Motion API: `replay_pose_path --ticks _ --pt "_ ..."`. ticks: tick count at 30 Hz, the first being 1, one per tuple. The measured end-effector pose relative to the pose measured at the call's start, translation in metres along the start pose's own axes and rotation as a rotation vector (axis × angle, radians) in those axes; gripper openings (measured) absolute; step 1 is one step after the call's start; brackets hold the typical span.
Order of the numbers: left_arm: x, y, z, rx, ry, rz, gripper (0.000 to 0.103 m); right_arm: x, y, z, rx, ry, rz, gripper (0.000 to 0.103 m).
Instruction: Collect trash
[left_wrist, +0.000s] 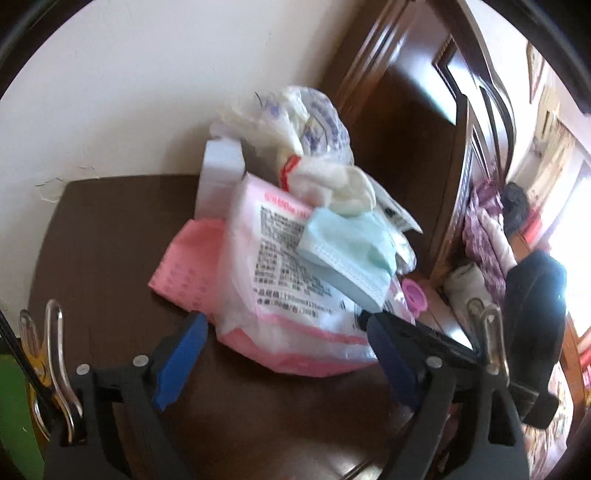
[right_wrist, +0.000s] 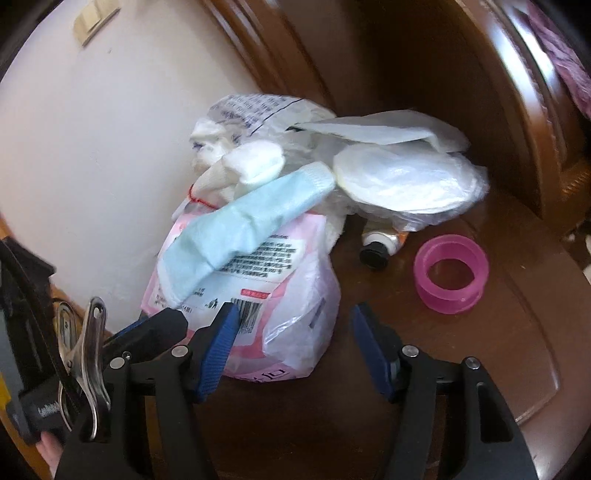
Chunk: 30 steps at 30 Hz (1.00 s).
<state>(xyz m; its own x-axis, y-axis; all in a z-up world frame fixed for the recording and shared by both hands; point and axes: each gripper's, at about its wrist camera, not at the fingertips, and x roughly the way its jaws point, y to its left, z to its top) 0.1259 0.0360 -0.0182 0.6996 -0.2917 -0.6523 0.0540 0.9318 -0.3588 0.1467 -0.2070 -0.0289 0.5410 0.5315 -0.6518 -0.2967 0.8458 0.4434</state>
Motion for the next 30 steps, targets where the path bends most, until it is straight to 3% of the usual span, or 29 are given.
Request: replay_pose_path --ticks 3,8,14,15,17,19,24,30 --pt "0.0 0.002 0.001 0.003 -0.006 0.116 0.084 -0.001 0.005 -0.002 -0.045 0.019 0.003 0.063" --pt "0.009 0.003 0.003 0.028 0.047 0.184 0.07 0.004 0.025 -0.005 -0.212 0.06 -0.092 0.06" --pt "0.007 0.001 0.001 0.048 0.049 0.129 0.044 0.005 0.028 -0.009 -0.233 0.06 -0.1 0.058" --pt "0.006 0.002 0.0 0.045 0.045 0.125 0.031 0.005 0.028 -0.009 -0.231 0.057 -0.105 0.055" --pt "0.003 0.007 -0.002 0.031 0.038 0.088 0.024 0.007 0.028 -0.009 -0.224 0.053 -0.109 0.025" --pt "-0.004 0.011 -0.004 0.007 0.012 0.051 0.019 0.003 0.029 -0.011 -0.218 0.03 -0.097 0.02" --pt "-0.019 0.012 -0.006 0.018 -0.048 0.034 0.016 -0.005 0.036 -0.015 -0.238 -0.008 -0.043 0.015" --pt "-0.039 0.009 -0.019 0.013 -0.146 -0.013 0.016 -0.007 0.026 -0.019 -0.145 0.004 0.069 0.015"
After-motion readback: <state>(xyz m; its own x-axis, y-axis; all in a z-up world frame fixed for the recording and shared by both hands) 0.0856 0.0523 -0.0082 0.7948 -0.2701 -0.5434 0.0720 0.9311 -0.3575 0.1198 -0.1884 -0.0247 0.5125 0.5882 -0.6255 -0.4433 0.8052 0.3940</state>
